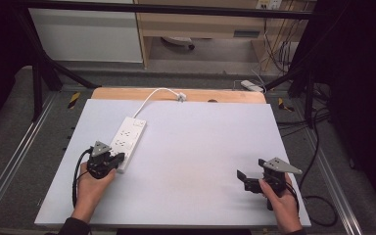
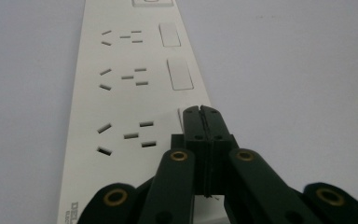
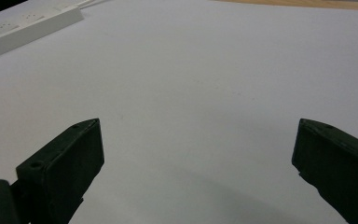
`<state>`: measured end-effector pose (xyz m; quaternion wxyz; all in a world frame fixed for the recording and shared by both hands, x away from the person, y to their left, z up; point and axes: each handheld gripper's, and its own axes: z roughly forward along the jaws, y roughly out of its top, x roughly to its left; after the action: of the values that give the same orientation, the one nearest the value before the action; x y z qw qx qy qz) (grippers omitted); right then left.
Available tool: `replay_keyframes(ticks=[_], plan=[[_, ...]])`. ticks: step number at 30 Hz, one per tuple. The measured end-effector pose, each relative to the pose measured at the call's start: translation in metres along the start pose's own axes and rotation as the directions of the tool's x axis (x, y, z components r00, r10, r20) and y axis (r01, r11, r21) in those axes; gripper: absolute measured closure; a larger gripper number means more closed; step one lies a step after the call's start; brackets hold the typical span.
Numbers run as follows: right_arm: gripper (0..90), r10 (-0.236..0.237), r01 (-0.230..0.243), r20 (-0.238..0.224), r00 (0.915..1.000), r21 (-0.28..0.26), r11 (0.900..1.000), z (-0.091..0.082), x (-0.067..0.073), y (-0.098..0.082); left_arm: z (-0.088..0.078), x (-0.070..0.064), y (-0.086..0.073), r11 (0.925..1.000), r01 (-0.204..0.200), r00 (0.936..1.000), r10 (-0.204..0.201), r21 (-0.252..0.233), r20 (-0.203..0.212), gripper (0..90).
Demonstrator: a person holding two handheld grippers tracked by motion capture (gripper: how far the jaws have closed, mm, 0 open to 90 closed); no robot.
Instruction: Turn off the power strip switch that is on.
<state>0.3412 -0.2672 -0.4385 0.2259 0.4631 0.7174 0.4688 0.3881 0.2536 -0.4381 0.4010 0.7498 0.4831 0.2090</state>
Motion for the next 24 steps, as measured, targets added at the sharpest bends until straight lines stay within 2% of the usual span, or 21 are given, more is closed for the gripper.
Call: replay_keyframes(ticks=[17, 24], plan=[[2.6, -0.001, 0.001, -0.003, 1.0000, 0.000, 1.000, 0.0002, 0.0002, 0.0000, 0.0015, -0.0002, 0.0017, 0.9999, 0.000, 1.0000, 0.000, -0.011, 0.004, 90.0], [2.6, 0.000, 0.000, -0.003, 1.0000, 0.000, 1.000, -0.0002, -0.0003, -0.0001, 0.0014, 0.0010, 0.0021, 0.9995, 0.006, 1.0000, -0.006, -0.030, 0.002, 90.0]])
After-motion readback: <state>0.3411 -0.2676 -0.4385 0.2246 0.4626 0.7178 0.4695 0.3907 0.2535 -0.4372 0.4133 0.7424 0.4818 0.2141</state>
